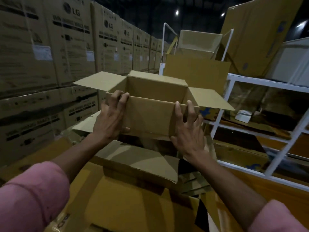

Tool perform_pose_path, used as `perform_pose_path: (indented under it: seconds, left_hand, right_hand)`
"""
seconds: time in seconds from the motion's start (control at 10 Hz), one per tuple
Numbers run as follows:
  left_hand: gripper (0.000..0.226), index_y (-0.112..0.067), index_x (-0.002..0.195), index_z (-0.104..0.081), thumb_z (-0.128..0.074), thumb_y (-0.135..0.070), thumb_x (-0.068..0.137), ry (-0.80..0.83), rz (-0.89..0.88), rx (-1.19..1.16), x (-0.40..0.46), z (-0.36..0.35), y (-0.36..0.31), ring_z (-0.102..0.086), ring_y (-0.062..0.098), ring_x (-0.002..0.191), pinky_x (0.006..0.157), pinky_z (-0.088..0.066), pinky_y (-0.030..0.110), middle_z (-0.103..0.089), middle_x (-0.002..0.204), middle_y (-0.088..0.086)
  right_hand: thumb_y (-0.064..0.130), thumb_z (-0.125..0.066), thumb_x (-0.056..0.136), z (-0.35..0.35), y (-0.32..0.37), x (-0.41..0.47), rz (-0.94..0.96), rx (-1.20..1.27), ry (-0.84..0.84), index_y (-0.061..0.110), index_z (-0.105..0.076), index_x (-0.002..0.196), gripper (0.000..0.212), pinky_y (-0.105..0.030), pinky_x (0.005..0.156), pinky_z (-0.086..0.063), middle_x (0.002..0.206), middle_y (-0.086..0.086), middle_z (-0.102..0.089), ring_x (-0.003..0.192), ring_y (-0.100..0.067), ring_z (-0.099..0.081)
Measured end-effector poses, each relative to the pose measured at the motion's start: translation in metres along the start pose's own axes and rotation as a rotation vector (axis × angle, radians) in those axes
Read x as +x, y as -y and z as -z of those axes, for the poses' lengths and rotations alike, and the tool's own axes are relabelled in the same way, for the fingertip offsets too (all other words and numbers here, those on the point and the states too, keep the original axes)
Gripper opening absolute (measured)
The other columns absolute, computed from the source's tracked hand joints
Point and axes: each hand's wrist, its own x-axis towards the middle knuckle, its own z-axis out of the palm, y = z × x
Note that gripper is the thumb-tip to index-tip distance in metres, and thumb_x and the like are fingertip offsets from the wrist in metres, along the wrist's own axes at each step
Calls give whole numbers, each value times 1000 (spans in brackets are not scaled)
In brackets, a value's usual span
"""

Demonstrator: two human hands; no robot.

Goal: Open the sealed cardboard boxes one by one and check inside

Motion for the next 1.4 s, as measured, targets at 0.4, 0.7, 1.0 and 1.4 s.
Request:
perform_pose_path:
  seconds: [0.4, 0.7, 1.0, 1.4]
  left_hand:
    - [130, -27, 152, -15, -99, -32, 52, 166, 1, -68, 14, -64, 38, -33, 48, 127, 83, -57, 64, -14, 155, 8]
    - [131, -29, 160, -1, -90, -40, 65, 766, 6, 137, 22, -66, 45, -36, 40, 140, 107, -46, 53, -9, 164, 5]
    - [22, -16, 116, -61, -48, -21, 98, 899, -74, 107, 6, -55, 26, -60, 27, 104, 84, -50, 40, -62, 113, 6]
    - [52, -23, 145, -47, -46, -49, 100, 358, -182, -66, -10, -79, -9, -36, 28, 144, 113, -38, 55, -46, 153, 4]
  right_hand:
    - [56, -86, 69, -44, 11, -1, -11, -81, 194, 37, 4, 159, 128, -58, 86, -56, 161, -18, 0, 134, -56, -31]
    - [67, -66, 77, -44, 14, -10, -35, 11, 624, 35, -13, 154, 98, -54, 105, -44, 166, -5, -6, 135, -43, -42]
    - [62, -50, 98, -56, -1, -15, -124, 156, 589, 26, -72, 94, 42, -29, 58, -45, 80, 7, -66, 72, -9, -60]
    - [52, -44, 103, -63, -6, -26, -82, 220, 95, 19, -59, 134, 48, -43, 97, -50, 128, -6, -65, 118, -23, -59]
